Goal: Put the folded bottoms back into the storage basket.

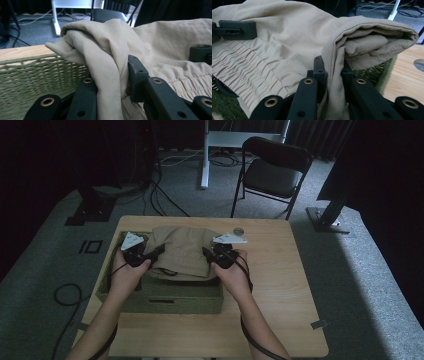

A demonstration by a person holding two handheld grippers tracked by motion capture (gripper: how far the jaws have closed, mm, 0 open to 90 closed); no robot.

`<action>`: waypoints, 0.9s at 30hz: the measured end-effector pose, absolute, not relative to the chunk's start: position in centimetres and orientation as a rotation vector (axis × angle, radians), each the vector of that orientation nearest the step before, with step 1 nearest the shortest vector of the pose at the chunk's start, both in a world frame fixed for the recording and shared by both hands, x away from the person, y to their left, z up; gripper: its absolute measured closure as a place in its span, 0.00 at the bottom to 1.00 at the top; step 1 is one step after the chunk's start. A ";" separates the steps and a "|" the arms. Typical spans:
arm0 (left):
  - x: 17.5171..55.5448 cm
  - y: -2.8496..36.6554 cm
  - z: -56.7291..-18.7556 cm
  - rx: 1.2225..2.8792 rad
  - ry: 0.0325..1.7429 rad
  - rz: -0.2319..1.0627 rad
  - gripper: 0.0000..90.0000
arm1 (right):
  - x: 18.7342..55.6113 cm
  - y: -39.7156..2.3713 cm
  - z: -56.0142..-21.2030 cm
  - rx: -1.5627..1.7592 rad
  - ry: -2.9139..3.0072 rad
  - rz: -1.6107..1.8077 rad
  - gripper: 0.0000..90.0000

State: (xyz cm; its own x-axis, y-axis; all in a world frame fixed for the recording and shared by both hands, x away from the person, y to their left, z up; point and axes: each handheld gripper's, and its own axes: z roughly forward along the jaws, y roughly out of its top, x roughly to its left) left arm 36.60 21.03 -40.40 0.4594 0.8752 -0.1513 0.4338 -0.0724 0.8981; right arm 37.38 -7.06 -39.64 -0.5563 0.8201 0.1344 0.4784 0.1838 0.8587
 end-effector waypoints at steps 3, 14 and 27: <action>36.9 21.7 -41.0 1.695 1.149 0.555 0.82 | 37.7 -6.2 -40.1 1.223 2.123 1.317 0.90; 37.3 24.1 -42.6 1.704 1.187 0.568 0.82 | 38.8 -3.6 -42.1 1.237 2.177 1.321 0.90; 38.3 25.1 -45.4 1.715 1.240 0.561 0.83 | 40.4 -1.9 -44.5 1.271 2.214 1.277 0.90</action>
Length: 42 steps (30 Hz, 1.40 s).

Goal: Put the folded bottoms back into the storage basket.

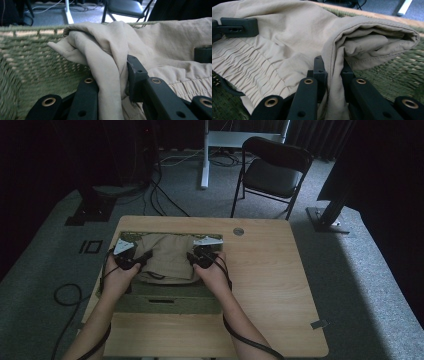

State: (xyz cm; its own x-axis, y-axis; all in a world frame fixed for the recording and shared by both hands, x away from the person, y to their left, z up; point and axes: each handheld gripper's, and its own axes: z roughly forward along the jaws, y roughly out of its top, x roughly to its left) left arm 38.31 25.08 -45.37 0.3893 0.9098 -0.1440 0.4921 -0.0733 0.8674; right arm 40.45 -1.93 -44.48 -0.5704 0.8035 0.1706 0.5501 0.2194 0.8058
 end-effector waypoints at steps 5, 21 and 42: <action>38.6 25.5 -46.4 1.727 1.279 0.533 0.83 | 40.7 -1.2 -45.4 1.276 2.241 1.242 0.90; 39.7 25.7 -49.4 1.849 1.424 0.490 0.81 | 41.9 0.6 -49.0 1.360 2.350 1.068 0.90; 39.8 26.0 -49.1 1.842 1.438 0.690 0.30 | 42.6 -1.3 -49.7 1.323 2.300 0.983 0.20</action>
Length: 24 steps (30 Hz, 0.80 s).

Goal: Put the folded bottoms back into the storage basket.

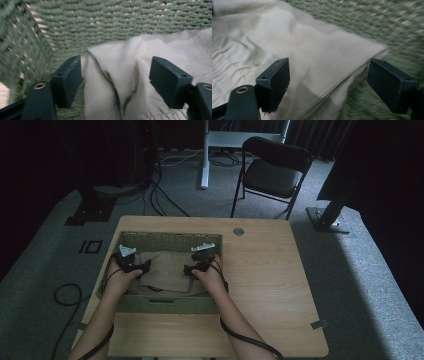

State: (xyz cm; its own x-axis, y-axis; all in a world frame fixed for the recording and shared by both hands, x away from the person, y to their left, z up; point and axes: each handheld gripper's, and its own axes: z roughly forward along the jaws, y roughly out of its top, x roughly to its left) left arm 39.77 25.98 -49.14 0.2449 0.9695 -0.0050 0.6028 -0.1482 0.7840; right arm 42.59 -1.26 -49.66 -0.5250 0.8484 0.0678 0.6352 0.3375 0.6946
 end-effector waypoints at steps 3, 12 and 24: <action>39.6 25.7 -48.3 1.806 1.405 0.704 0.27 | 42.5 -1.6 -48.9 1.321 2.272 1.059 0.18; 38.9 23.9 -45.4 1.799 1.310 0.646 0.23 | 42.1 -1.8 -46.1 1.295 2.250 1.179 0.18; 37.4 23.2 -42.9 1.768 1.253 0.653 0.23 | 41.0 -2.9 -43.3 1.233 2.239 1.223 0.18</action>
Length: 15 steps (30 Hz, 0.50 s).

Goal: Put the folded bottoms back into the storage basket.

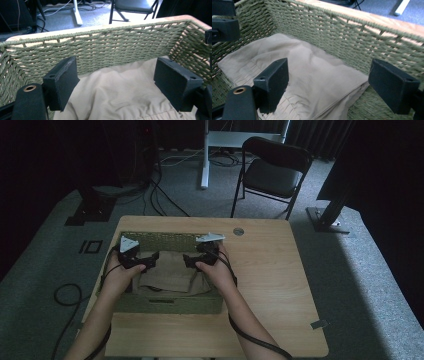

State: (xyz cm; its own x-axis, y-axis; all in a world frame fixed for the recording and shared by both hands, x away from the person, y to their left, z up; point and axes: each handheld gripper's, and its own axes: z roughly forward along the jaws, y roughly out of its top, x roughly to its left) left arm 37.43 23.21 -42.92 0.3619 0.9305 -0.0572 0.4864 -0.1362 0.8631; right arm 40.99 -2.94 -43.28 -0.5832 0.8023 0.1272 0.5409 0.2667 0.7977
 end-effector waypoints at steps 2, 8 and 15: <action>37.1 23.1 -42.7 1.765 1.250 0.638 0.23 | 40.8 -3.2 -42.8 1.207 2.244 1.230 0.18; 36.1 22.7 -41.8 1.750 1.222 0.623 0.22 | 40.1 -3.9 -41.6 1.160 2.239 1.254 0.17; 34.9 22.4 -40.6 1.722 1.199 0.639 0.21 | 39.0 -4.7 -40.7 1.141 2.237 1.284 0.17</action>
